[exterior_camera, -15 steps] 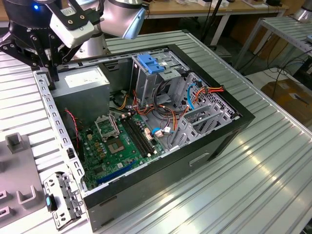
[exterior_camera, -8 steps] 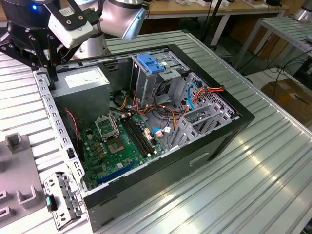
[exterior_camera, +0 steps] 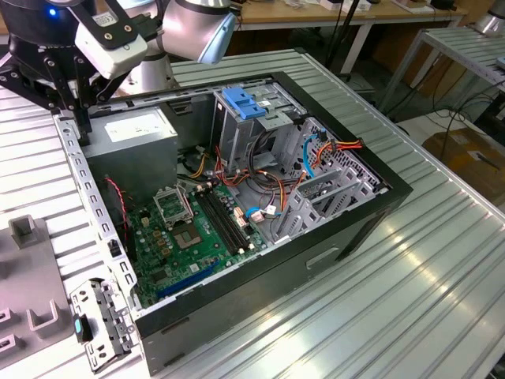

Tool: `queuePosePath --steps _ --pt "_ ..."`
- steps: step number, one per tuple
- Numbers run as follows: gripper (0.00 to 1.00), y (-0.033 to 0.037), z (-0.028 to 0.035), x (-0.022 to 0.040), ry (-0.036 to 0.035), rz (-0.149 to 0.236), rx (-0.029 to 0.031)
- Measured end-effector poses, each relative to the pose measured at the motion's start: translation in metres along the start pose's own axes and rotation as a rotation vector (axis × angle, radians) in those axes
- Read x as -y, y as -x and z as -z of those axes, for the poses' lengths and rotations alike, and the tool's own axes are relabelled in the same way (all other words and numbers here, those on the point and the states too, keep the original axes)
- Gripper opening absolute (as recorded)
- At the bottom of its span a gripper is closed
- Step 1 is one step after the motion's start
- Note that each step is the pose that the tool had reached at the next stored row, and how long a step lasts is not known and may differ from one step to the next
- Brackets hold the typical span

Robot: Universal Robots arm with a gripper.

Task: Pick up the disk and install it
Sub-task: 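Reach for the disk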

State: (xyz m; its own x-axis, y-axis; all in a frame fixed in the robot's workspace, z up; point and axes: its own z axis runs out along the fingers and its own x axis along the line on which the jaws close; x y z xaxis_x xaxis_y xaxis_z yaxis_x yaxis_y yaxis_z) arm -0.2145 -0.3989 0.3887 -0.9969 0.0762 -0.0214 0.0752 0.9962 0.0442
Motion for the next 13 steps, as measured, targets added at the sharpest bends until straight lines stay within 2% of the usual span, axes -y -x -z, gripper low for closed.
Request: queuePosePath --steps 13 --pt "0.11 -0.0046 -0.0002 0.0004 0.0 0.0 -0.0001"
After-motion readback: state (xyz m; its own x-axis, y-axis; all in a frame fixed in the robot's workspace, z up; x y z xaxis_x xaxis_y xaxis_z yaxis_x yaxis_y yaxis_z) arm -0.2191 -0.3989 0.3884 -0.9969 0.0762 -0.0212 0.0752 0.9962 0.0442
